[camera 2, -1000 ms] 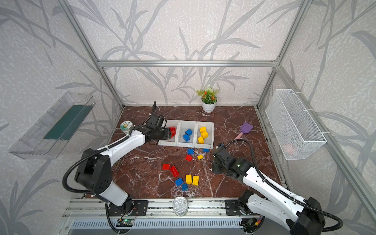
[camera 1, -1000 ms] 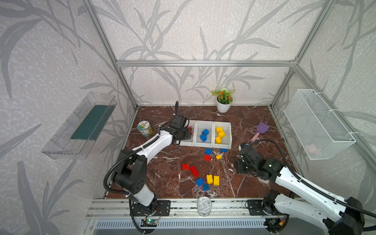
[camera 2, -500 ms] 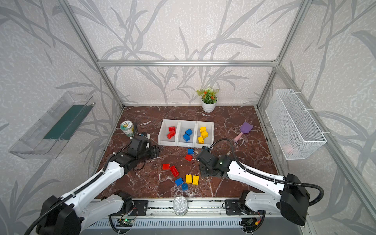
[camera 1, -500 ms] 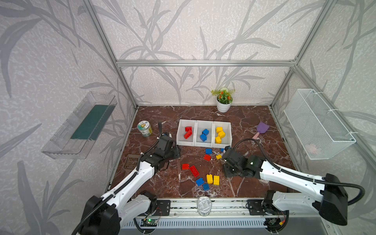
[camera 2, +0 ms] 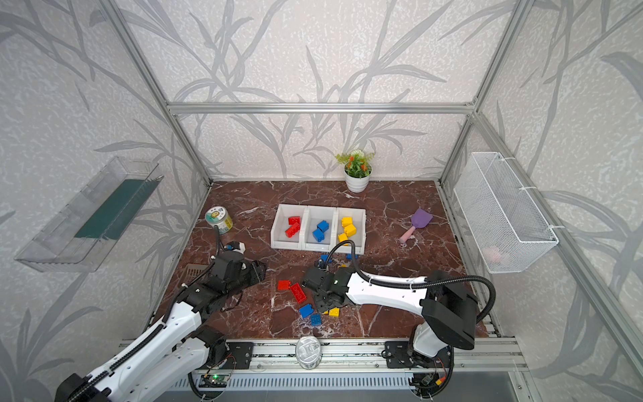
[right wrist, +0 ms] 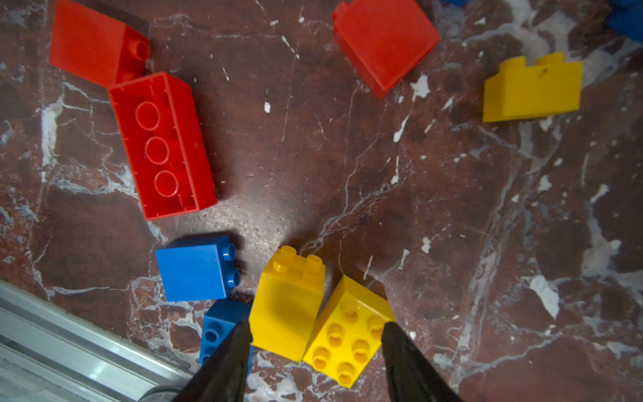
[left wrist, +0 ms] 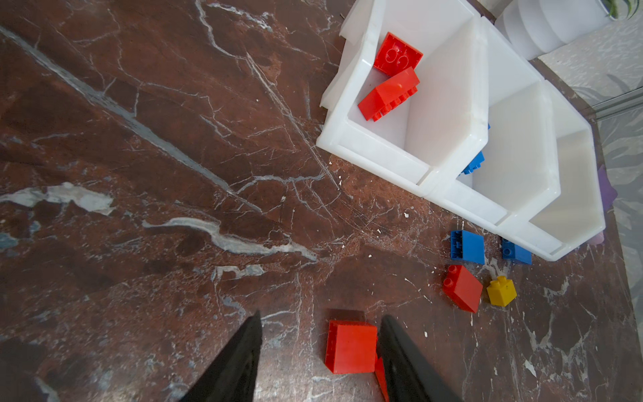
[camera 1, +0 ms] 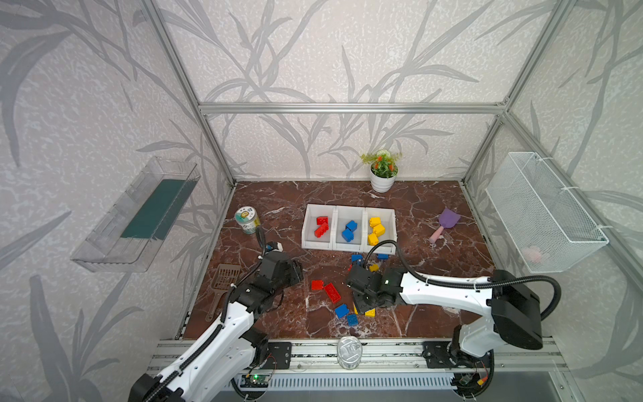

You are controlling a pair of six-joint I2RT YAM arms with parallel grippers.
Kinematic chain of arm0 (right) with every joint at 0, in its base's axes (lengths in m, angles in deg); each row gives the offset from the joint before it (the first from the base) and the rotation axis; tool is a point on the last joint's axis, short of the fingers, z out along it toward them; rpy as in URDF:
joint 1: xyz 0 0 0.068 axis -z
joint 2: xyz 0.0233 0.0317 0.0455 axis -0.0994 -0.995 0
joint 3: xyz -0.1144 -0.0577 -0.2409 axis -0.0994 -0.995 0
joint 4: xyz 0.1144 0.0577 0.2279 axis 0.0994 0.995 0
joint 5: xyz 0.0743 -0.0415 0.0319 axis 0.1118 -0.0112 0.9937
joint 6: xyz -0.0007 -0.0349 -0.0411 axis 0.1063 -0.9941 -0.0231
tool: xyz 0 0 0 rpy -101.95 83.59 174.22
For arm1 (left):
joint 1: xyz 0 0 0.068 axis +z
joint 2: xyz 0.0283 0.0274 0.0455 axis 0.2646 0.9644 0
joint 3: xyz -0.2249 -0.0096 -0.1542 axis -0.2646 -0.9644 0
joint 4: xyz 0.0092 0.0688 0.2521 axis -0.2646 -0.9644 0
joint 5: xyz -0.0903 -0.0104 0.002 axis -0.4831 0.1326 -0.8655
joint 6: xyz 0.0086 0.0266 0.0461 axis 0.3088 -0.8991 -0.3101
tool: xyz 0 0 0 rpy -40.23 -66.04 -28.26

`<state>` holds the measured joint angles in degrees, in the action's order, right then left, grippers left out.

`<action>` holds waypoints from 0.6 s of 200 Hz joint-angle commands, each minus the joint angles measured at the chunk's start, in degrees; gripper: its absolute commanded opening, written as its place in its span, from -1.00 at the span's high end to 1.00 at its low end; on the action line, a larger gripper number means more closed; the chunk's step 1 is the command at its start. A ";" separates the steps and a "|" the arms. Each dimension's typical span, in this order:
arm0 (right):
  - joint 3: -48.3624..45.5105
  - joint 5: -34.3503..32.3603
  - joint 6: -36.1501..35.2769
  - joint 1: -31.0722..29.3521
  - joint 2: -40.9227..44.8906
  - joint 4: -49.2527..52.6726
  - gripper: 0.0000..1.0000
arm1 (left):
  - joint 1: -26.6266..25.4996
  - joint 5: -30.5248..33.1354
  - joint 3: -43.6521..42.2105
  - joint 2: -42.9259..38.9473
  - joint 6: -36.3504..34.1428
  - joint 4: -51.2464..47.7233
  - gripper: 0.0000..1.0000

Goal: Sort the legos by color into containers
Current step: 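Return the left gripper over a red brick while the right gripper grasps a yellow brick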

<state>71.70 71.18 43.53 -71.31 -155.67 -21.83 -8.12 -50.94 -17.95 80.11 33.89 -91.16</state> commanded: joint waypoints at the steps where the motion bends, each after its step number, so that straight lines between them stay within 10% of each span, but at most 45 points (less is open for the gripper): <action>1: 2.12 0.68 0.99 -0.89 -2.05 -0.54 -0.21 | 0.23 2.23 -1.74 -2.36 2.40 0.10 -0.15; 120: 3.80 0.57 2.10 -1.57 -7.63 -0.60 0.24 | 0.23 2.60 -3.73 -4.88 3.64 -0.60 -0.15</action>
<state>74.17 72.07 45.22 -72.47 -162.27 -22.81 -8.12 -49.87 -21.16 75.61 36.54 -91.29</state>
